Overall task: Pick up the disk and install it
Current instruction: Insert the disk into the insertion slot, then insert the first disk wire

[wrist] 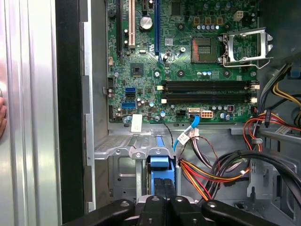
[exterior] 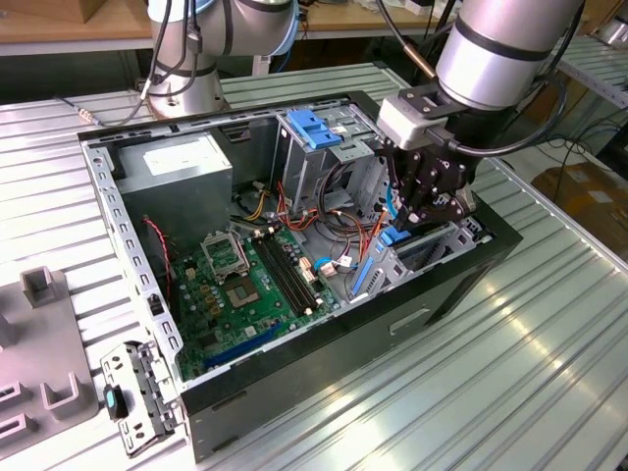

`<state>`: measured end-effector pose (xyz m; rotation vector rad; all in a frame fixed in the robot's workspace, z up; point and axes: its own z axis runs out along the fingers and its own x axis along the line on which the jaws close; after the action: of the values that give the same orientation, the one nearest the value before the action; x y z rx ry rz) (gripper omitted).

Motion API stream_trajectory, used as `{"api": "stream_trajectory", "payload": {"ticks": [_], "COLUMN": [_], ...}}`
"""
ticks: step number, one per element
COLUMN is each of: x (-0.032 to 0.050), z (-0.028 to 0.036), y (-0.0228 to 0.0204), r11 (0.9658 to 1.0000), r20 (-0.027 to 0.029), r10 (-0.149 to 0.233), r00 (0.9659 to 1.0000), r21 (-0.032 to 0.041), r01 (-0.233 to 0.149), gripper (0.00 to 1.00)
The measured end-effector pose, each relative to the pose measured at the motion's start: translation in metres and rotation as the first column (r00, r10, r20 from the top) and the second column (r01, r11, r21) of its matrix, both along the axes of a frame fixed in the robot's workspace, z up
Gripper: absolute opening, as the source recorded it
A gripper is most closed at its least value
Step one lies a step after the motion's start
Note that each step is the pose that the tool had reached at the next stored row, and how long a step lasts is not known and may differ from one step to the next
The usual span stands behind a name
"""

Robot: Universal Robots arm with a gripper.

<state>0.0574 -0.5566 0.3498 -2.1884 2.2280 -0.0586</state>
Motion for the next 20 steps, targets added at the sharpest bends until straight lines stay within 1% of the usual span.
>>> {"api": "stream_trajectory", "payload": {"ticks": [15,20], "x": [0.0001,0.0048], "z": [-0.0021,-0.0022], "y": [0.0000,0.0000], "r11": [1.0000,1.0000], "r20": [0.0000,0.0000], "r10": [0.000,0.000], "r00": [1.0000,1.0000], "r21": [0.0001,0.0001], "r01": [0.000,0.000], "gripper": [0.11,0.11]}}
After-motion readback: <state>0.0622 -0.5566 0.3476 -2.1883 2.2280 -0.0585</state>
